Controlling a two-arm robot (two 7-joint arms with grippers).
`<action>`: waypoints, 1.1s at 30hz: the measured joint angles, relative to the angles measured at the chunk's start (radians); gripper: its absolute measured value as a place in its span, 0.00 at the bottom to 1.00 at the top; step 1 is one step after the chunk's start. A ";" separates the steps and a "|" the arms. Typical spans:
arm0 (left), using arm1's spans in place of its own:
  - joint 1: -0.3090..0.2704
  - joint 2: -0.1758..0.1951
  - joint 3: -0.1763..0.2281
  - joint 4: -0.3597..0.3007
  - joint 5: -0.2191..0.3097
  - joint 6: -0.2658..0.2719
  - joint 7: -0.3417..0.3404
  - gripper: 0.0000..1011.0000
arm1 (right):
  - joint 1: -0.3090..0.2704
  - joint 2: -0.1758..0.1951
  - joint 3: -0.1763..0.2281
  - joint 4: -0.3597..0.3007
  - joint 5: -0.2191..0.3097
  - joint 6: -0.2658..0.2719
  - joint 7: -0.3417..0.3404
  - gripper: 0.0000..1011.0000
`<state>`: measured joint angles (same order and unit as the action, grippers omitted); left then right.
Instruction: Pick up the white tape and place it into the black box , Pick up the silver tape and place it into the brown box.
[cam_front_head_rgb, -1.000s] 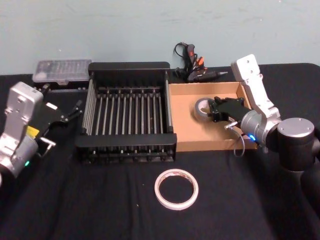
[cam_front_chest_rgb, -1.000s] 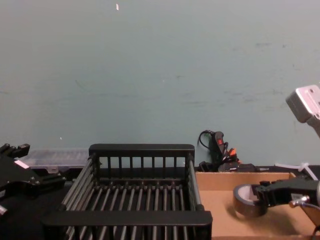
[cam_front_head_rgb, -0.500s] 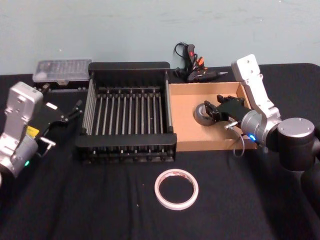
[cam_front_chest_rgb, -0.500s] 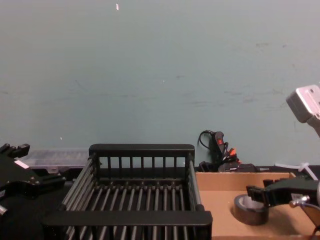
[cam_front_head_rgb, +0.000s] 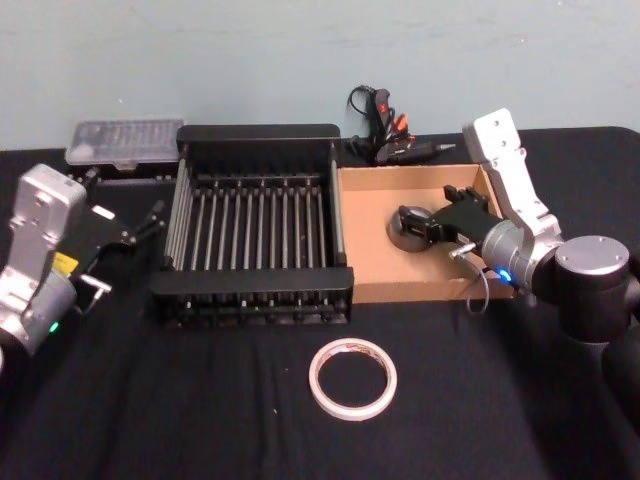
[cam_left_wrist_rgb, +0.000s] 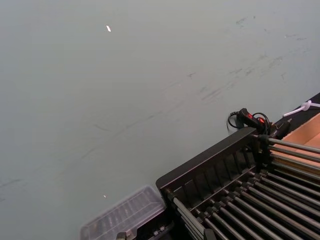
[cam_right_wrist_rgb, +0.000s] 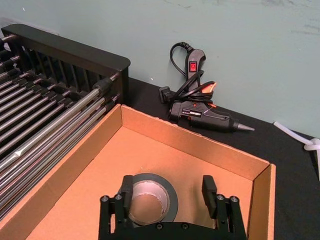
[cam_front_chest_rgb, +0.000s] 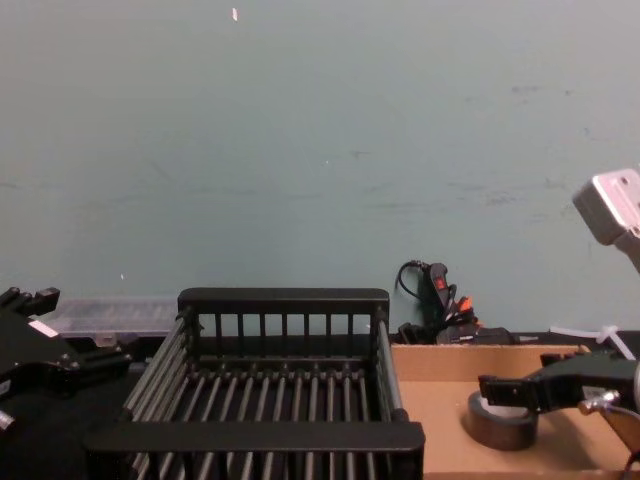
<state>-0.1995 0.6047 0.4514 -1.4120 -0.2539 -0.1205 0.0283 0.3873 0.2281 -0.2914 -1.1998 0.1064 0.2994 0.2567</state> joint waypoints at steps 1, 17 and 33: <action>0.000 0.000 0.000 0.000 0.000 0.000 0.000 0.99 | 0.000 0.000 0.000 0.000 0.000 0.000 0.000 0.88; 0.000 0.000 0.000 0.000 0.000 0.000 0.000 0.99 | 0.000 0.000 0.000 0.000 0.000 0.000 0.000 0.99; 0.000 0.000 0.000 0.000 0.000 0.000 0.000 0.99 | -0.056 0.029 0.035 -0.117 0.027 -0.004 0.036 0.99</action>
<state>-0.1995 0.6047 0.4514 -1.4120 -0.2539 -0.1205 0.0283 0.3311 0.2566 -0.2567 -1.3165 0.1337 0.2951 0.2928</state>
